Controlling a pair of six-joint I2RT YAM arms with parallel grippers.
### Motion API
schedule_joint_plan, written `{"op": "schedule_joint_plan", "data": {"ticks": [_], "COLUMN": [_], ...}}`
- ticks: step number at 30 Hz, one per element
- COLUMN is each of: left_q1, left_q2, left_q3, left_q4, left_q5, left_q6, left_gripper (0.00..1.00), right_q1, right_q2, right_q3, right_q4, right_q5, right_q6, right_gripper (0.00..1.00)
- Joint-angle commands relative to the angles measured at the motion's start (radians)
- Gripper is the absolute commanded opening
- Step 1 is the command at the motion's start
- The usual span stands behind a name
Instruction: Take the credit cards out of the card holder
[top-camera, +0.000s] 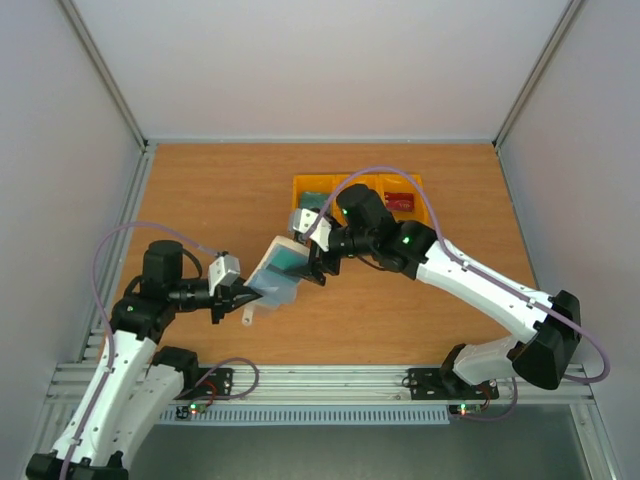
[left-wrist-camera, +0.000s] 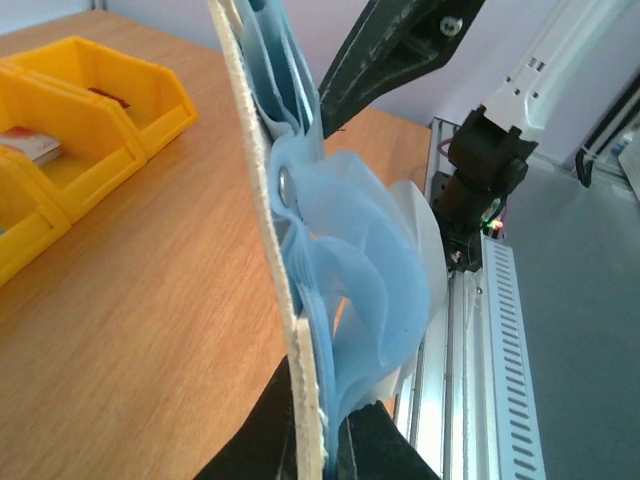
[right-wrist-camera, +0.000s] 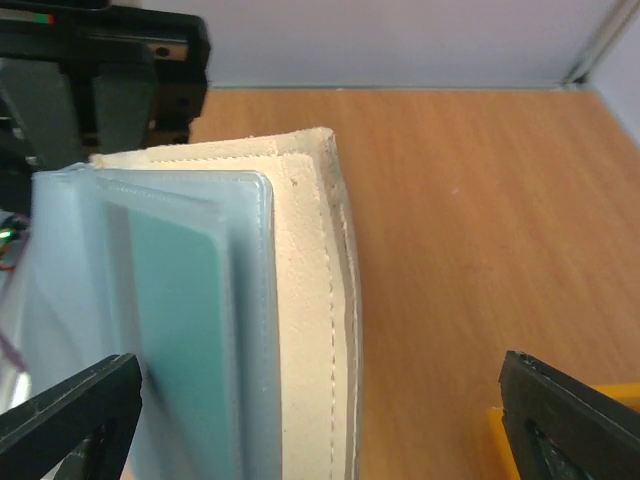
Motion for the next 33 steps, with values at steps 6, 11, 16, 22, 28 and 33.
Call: {"op": "schedule_joint_plan", "data": {"ticks": [6, 11, 16, 22, 28, 33], "left_q1": [-0.022, -0.042, -0.052, -0.053, -0.053, -0.052], "left_q2": [0.011, 0.013, 0.006, 0.001, -0.006, -0.033], "left_q3": [0.067, 0.079, 0.055, 0.027, 0.014, 0.028], "left_q4": [-0.247, -0.278, -0.147, -0.055, -0.083, -0.120], "left_q5": [0.074, 0.070, 0.075, 0.079, 0.050, -0.035], "left_q6": [0.338, 0.456, 0.319, 0.171, 0.177, 0.226], "left_gripper": [0.00, 0.00, 0.00, 0.00, 0.36, 0.99], "right_q1": [-0.041, -0.047, -0.047, -0.047, -0.054, -0.107], "right_q2": [0.006, 0.088, 0.101, 0.103, 0.050, 0.028], "right_q3": [0.051, 0.134, 0.142, 0.152, 0.146, 0.143], "right_q4": [-0.195, -0.334, -0.353, -0.387, -0.390, -0.373], "right_q5": [-0.133, -0.314, -0.425, -0.502, -0.467, -0.376], "right_q6": [0.020, -0.013, -0.023, -0.037, -0.044, 0.050], "right_gripper": [0.98, 0.90, 0.71, 0.21, 0.01, 0.01]}}
